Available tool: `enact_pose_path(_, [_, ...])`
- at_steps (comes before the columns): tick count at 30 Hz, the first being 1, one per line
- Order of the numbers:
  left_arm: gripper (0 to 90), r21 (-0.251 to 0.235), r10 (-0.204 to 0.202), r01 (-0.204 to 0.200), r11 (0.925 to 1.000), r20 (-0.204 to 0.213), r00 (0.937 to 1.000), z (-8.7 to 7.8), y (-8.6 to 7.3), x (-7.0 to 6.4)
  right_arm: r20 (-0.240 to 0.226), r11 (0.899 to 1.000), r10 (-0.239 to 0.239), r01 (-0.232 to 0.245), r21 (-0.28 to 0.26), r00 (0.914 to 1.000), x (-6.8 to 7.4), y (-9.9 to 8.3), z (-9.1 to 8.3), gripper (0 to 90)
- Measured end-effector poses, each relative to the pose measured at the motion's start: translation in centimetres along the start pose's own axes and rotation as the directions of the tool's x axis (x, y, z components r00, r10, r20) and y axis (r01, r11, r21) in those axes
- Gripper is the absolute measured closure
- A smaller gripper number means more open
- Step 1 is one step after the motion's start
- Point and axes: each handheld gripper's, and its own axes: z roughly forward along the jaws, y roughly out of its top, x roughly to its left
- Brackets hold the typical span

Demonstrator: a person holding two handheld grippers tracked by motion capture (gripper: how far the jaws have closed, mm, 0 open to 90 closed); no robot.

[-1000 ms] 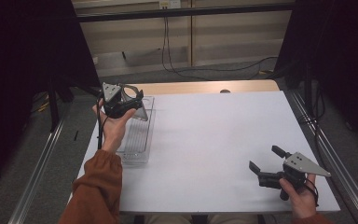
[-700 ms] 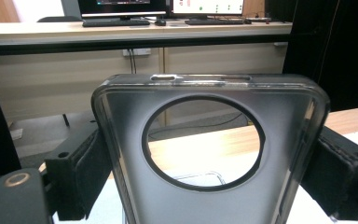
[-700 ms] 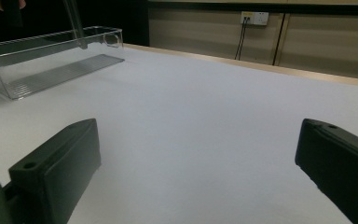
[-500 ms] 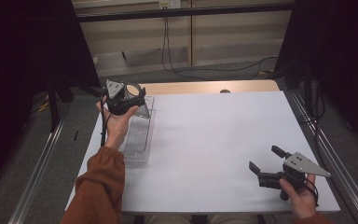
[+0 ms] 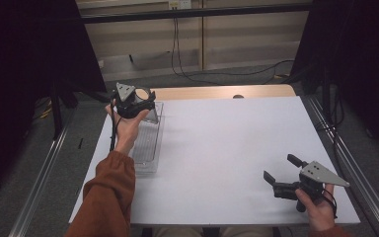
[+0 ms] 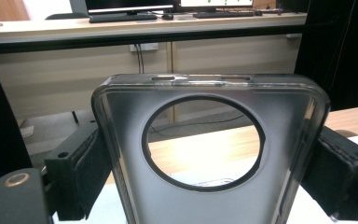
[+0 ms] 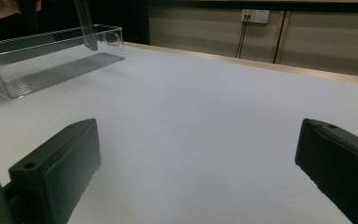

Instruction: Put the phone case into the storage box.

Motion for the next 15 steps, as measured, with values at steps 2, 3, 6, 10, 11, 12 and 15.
enact_pose_path(2, [11.9,0.002,-0.004,0.004,1.0000,-0.004,1.0000,0.3,-0.1,-0.1,0.000,1.000,0.003,-0.003,0.001,1.0000,0.0,0.0,0.0,0.0])
enact_pose_path(3, [12.0,0.015,0.002,-0.002,0.9999,-0.014,0.9999,0.3,-0.1,0.0,-0.001,1.000,0.003,-0.003,0.000,1.0000,0.0,0.0,-0.1,0.0])
enact_pose_path(6, [11.9,0.015,-0.011,0.011,0.9998,-0.013,0.9998,0.8,-0.5,0.2,0.001,1.000,0.001,-0.001,0.000,1.0000,-0.1,0.0,-0.1,0.0])
enact_pose_path(10, [11.9,0.013,-0.027,0.027,0.9995,-0.007,0.9996,1.3,-0.9,0.4,0.000,1.000,0.001,-0.001,0.000,1.0000,-0.1,0.0,-0.1,0.0])
enact_pose_path(11, [11.9,0.015,-0.028,0.028,0.9995,-0.014,0.9995,1.4,-1.0,0.5,0.000,1.000,0.001,-0.001,-0.001,1.0000,-0.1,0.0,-0.1,0.0])
enact_pose_path(12, [11.9,0.018,-0.028,0.028,0.9994,-0.019,0.9994,1.5,-1.1,0.5,-0.001,1.000,0.003,-0.003,-0.001,1.0000,-0.1,0.0,-0.1,0.0])
enact_pose_path(15, [11.9,0.023,-0.028,0.029,0.9993,-0.018,0.9994,1.8,-1.2,0.7,-0.002,1.000,0.002,-0.002,-0.001,1.0000,-0.1,0.0,-0.1,0.0])
